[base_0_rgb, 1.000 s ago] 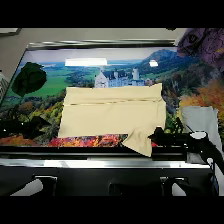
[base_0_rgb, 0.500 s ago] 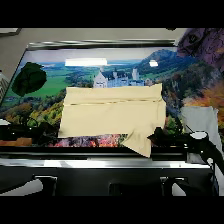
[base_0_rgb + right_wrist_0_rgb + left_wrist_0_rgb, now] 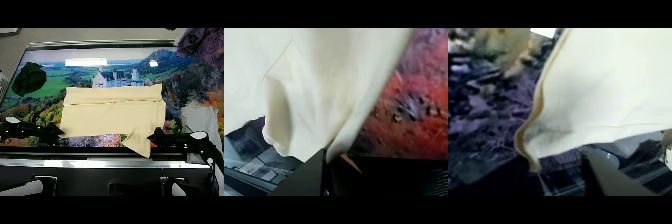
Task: Fold the clothes and pants, and hang the long-sleeved shirts on hangers.
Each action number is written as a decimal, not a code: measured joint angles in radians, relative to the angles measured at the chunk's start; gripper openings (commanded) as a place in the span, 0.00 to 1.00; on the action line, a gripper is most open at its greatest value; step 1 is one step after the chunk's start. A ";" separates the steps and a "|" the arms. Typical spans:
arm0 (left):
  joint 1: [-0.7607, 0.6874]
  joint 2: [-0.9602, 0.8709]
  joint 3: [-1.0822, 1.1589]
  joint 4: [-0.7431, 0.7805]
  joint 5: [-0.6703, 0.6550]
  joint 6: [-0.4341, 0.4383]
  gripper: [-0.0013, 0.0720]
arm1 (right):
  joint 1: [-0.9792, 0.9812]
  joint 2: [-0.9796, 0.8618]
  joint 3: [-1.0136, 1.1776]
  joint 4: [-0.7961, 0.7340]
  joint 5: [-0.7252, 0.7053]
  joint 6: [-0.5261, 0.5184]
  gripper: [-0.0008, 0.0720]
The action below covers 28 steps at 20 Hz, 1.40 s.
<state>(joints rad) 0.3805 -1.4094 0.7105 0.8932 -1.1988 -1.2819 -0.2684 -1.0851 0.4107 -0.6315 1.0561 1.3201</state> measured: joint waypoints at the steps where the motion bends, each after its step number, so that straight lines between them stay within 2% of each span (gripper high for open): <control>1: -0.006 -0.006 -0.001 0.006 0.015 0.000 0.04 | 0.000 0.000 0.000 0.000 0.002 0.000 0.06; 8: -0.018 0.007 0.015 0.023 0.013 -0.001 0.04 | 0.000 0.043 0.000 0.000 0.029 -0.002 0.05; 12: -0.018 0.142 0.035 0.032 -0.052 -0.071 0.04 | 0.000 0.169 0.000 -0.016 0.123 0.031 0.05; 17: -0.019 0.433 0.041 0.142 -0.162 -0.252 0.04 | 0.000 0.474 0.000 -0.082 0.314 0.237 0.05; 21: -0.025 0.590 0.043 0.188 -0.209 -0.328 0.04 | 0.000 0.665 0.023 -0.114 0.424 0.376 0.05; 24: -0.060 0.592 0.047 0.198 -0.170 -0.341 0.04 | 0.000 0.644 0.069 -0.140 0.426 0.378 0.05; 28: -0.125 0.478 0.089 0.205 -0.033 -0.341 0.04 | 0.000 0.441 0.172 -0.155 0.352 0.274 0.05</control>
<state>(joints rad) 0.2554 -0.9310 0.7990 1.0981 -1.2316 -1.6230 -0.2684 -0.6445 0.5831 -0.7868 1.4082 1.5940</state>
